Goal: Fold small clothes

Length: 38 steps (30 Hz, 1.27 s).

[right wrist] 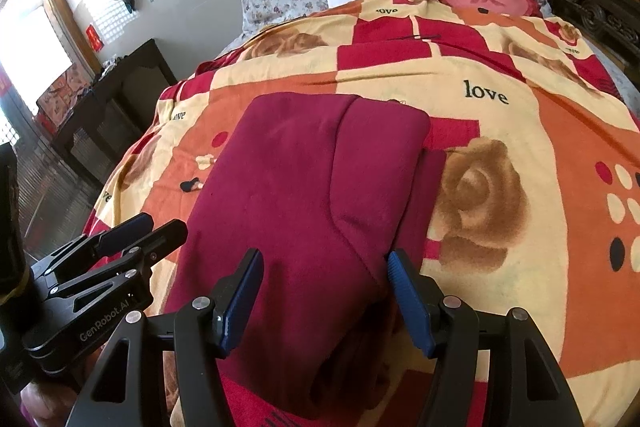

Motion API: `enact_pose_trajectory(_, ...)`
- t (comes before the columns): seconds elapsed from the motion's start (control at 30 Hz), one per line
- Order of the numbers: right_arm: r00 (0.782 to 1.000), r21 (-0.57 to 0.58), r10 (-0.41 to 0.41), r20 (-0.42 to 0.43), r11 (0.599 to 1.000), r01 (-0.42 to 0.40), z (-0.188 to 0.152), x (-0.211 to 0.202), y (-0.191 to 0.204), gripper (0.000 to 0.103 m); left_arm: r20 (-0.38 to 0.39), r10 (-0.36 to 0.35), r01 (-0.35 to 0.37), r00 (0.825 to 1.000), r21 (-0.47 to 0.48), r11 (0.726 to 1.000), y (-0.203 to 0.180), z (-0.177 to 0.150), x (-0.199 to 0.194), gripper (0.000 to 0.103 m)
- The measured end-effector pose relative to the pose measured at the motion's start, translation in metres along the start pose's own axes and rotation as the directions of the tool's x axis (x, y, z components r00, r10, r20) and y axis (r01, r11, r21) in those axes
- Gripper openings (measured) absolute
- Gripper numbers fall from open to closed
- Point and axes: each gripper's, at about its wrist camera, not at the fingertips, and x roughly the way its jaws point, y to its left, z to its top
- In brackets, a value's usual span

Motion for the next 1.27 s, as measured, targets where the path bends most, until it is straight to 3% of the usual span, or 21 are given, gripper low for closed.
enact_pose_trajectory(0.9, 1.000, 0.000, 0.003, -0.019, 1.000, -0.003, -0.002, 0.006, 0.001, 0.063, -0.003, -0.001, 0.001, 1.000, 0.006, 1.000, 0.000, -0.002, 0.001, 0.045)
enact_pose_trajectory(1.07, 1.000, 0.008, 0.009, -0.019, 1.000, -0.009, -0.002, 0.006, -0.001, 0.063, 0.016, -0.026, 0.026, 1.000, -0.046, 0.999, 0.011, 0.000, 0.005, 0.045)
enact_pose_trajectory(1.27, 1.000, 0.005, 0.013, 0.024, 1.000, -0.013, 0.007, -0.004, -0.015, 0.063, -0.004, 0.009, -0.009, 1.000, -0.099, 0.995, 0.039, 0.011, 0.012, 0.045)
